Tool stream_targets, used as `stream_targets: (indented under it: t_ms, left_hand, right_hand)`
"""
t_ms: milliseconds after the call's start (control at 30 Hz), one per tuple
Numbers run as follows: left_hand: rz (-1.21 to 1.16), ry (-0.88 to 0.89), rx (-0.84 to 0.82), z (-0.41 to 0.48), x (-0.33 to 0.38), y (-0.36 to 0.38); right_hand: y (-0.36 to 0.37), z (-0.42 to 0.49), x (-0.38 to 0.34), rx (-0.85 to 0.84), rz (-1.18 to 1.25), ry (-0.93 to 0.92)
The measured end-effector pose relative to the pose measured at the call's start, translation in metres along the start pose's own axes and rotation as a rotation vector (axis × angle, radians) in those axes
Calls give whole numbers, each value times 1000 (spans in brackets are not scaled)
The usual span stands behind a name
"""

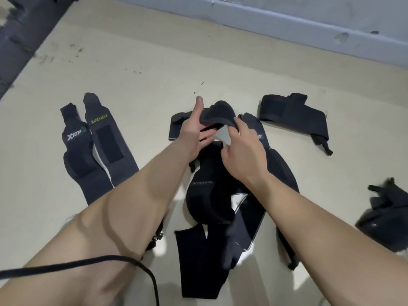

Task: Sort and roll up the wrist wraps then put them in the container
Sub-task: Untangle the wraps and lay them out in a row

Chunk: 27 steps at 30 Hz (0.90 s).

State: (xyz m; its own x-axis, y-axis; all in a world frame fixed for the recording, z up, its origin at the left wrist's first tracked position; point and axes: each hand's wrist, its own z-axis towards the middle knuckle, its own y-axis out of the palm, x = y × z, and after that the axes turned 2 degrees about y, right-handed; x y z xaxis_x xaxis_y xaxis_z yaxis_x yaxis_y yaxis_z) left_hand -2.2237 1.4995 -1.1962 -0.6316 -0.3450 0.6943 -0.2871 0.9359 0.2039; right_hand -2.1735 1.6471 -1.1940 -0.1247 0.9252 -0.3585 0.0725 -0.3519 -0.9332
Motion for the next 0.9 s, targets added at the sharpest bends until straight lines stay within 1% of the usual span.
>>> stream_targets:
  t_ms: [100, 133, 200, 233, 300, 333, 367, 400, 433, 500, 533, 567, 633, 700, 767, 833, 900]
  left_hand:
    - [-57, 64, 50, -26, 18, 21]
    - [-58, 90, 54, -36, 24, 25]
    - [-32, 134, -2, -61, 38, 32]
    - [-8, 155, -46, -77, 46, 35]
    - [17, 197, -110, -111, 62, 41]
    - [29, 213, -131, -128, 70, 44]
    - [47, 225, -157, -145, 77, 47]
    - [60, 225, -187, -162, 84, 50]
    - [69, 215, -220, -178, 91, 53]
    - [91, 200, -271, -208, 102, 57]
    - [93, 211, -280, -220, 107, 58]
    - [83, 232, -276, -230, 111, 59]
    - [34, 274, -229, -244, 117, 57]
    - [6, 298, -156, -249, 119, 52]
    - [5, 292, -123, -249, 114, 42]
    - [67, 281, -109, -247, 103, 34]
    - [140, 281, -49, -244, 86, 25]
  right_hand:
    - [-23, -27, -6, 34, -5, -66]
    - [-32, -36, -9, 37, 33, -91]
    - [-52, -51, -15, 73, 189, -101]
    - [-62, -56, -15, 97, 311, -39]
    - [-89, -65, -16, 99, 554, 179]
    - [-104, -69, -16, 88, 632, 267]
    - [-120, -72, -16, 57, 689, 310]
    - [-135, -75, -16, 1, 736, 316]
    - [-149, -79, -16, -85, 772, 318]
    - [-172, -87, -16, -247, 885, 258]
    - [-183, -92, -17, -285, 935, 235]
    - [-191, -98, -18, -286, 967, 212]
    - [-200, -111, -20, -325, 1037, 206]
    - [-204, -127, -26, -383, 1114, 247]
    - [-200, -144, -28, -459, 1104, 297]
    - [-191, -161, -26, -583, 1061, 314]
    - [-176, -179, -23, -772, 1058, 355]
